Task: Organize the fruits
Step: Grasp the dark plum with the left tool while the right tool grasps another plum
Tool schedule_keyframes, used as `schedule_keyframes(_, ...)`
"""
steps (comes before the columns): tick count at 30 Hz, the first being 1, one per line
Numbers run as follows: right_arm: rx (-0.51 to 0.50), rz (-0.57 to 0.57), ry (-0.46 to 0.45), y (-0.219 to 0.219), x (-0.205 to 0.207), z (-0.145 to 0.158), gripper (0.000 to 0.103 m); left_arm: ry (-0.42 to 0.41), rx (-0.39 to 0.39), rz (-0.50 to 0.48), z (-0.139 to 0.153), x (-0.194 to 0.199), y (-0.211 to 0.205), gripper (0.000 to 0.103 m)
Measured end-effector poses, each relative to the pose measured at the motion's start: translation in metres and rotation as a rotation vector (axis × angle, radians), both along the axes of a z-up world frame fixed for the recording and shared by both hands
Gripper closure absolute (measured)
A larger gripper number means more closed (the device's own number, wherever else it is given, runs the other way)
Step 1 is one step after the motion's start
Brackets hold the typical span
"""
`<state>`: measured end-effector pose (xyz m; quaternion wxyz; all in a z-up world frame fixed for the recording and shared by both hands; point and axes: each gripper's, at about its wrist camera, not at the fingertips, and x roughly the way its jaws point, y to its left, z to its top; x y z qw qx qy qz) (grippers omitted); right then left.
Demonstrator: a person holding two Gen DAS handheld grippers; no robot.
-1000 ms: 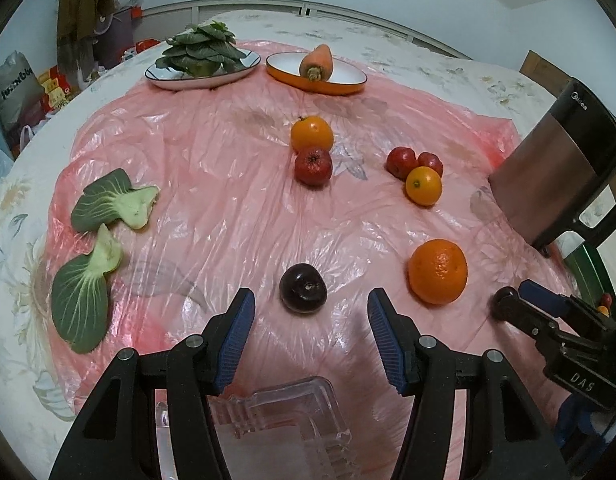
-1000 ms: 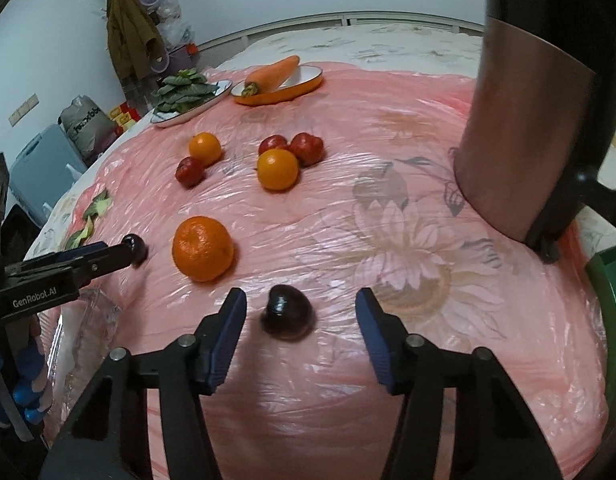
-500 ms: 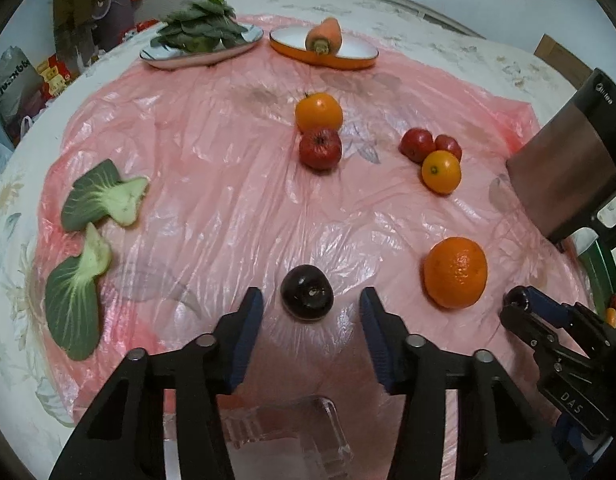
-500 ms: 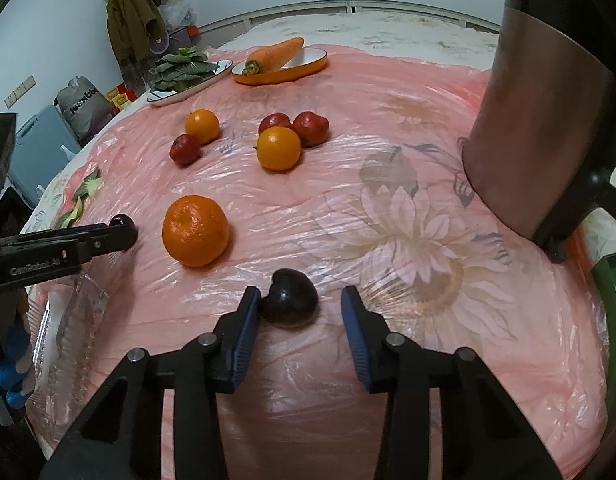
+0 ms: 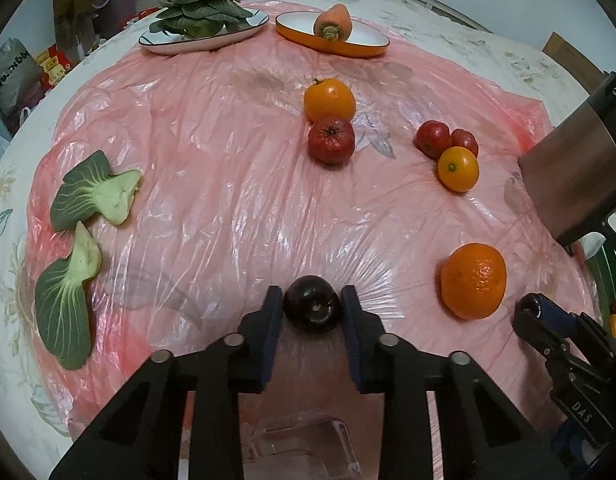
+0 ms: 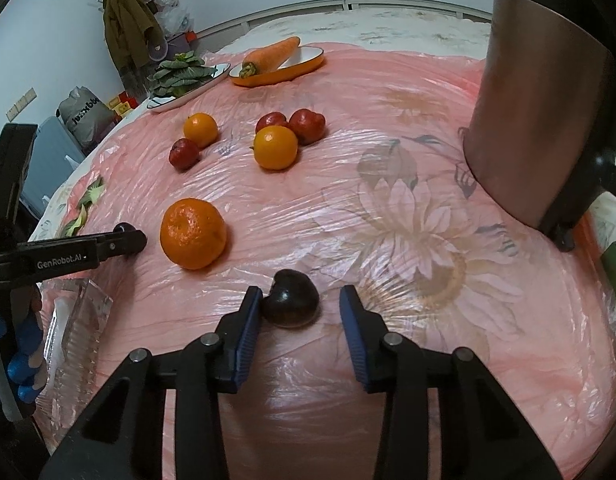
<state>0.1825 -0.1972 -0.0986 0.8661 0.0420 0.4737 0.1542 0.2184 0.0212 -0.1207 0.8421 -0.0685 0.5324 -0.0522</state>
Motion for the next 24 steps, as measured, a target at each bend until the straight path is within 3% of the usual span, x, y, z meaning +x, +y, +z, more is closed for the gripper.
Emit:
schedule_keyframes(6,0.088,-0.02,0.021,-0.011,0.001,0.0,0.079,-0.012,-0.005,0.011,0.002,-0.002,0.003,0.081)
schedule_keyframes(11,0.147,-0.046,0.032,-0.02,0.001,0.0,0.084,-0.019,-0.08,0.04,0.005,-0.005,0.014,0.081)
schedule_keyframes(14,0.145,-0.049,0.022,-0.021,0.0,0.005,0.084,-0.032,-0.091,0.044,0.011,-0.009,0.017,0.081)
schedule_keyframes(17,0.133,-0.04,0.02,-0.018,-0.001,0.009,0.093,-0.04,-0.09,0.045,0.017,-0.012,0.018,0.081)
schedule_keyframes(24,0.04,-0.004,0.032,-0.004,0.005,0.007,0.094,-0.036,-0.076,0.05,0.017,-0.014,0.021,0.081)
